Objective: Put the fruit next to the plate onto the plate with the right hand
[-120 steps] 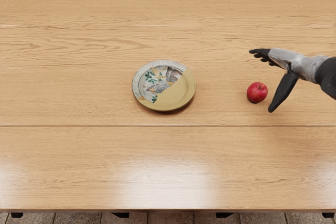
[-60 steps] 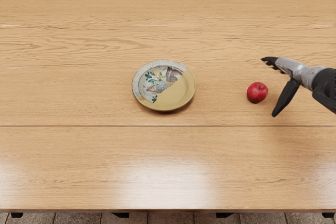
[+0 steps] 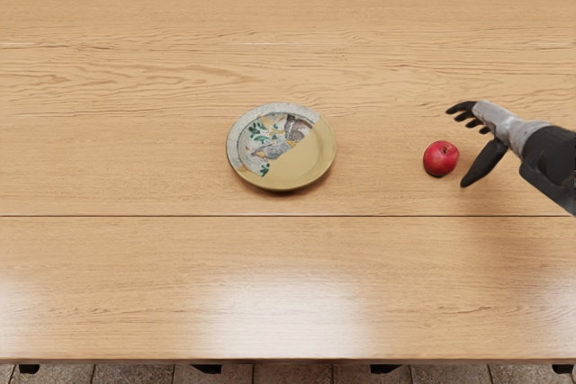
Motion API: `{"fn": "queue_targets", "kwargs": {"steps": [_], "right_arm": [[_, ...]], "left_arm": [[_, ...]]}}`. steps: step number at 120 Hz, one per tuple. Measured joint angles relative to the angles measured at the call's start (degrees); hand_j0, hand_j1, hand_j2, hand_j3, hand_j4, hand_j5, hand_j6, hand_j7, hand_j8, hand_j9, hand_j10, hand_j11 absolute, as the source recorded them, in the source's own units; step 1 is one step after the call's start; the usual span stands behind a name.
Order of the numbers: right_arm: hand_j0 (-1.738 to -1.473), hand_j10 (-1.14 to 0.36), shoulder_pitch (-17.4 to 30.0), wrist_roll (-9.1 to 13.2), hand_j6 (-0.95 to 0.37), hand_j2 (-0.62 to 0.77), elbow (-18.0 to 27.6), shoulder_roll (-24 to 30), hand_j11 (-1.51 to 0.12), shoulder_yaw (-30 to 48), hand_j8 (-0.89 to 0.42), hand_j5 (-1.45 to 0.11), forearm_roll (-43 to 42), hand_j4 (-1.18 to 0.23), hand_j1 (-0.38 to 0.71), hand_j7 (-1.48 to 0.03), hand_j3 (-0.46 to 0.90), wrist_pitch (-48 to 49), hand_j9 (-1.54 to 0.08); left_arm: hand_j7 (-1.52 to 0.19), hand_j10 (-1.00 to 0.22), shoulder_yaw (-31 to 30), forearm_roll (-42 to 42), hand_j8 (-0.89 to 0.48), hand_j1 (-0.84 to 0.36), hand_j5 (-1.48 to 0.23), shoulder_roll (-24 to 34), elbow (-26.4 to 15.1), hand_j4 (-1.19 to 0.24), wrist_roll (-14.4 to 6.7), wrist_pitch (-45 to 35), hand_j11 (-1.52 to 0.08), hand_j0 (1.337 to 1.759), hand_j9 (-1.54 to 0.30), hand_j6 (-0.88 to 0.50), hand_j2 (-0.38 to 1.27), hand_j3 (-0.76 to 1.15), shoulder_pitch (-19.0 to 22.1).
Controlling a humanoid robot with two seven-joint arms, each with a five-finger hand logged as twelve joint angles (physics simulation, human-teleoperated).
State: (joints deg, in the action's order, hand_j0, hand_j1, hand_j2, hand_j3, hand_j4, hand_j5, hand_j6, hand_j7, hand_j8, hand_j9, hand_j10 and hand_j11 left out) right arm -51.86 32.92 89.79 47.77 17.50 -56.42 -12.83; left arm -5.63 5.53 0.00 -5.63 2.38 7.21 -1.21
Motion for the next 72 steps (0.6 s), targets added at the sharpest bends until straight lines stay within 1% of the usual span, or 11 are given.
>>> {"fn": "queue_targets", "kwargs": {"steps": [30,72], "right_arm": [[-1.658,-0.28,1.58,0.03,-0.28,-0.05,-4.28,-5.22,-0.36,-0.09,-0.28,-0.36,-3.69,-0.28,-0.02,-0.36,0.0,-2.29,-0.36],[-1.658,-0.33,2.78,-0.04,-0.33,-0.06,-6.51,-8.71,-0.42,-1.39,-0.33,-0.42,-6.86,-0.33,0.04,-0.42,0.0,-5.05,-0.42]], "left_arm": [[-0.3,-0.23,-0.01,0.0,-0.23,0.07,-0.3,0.0,0.0,-0.23,0.0,0.0,-0.3,1.658,-0.3,-0.23,0.05,0.0,0.06],[-0.3,-0.23,0.0,0.0,-0.23,0.07,-0.3,0.0,0.0,-0.23,0.0,0.0,-0.3,1.658,-0.3,-0.23,0.05,0.0,0.02]]}}
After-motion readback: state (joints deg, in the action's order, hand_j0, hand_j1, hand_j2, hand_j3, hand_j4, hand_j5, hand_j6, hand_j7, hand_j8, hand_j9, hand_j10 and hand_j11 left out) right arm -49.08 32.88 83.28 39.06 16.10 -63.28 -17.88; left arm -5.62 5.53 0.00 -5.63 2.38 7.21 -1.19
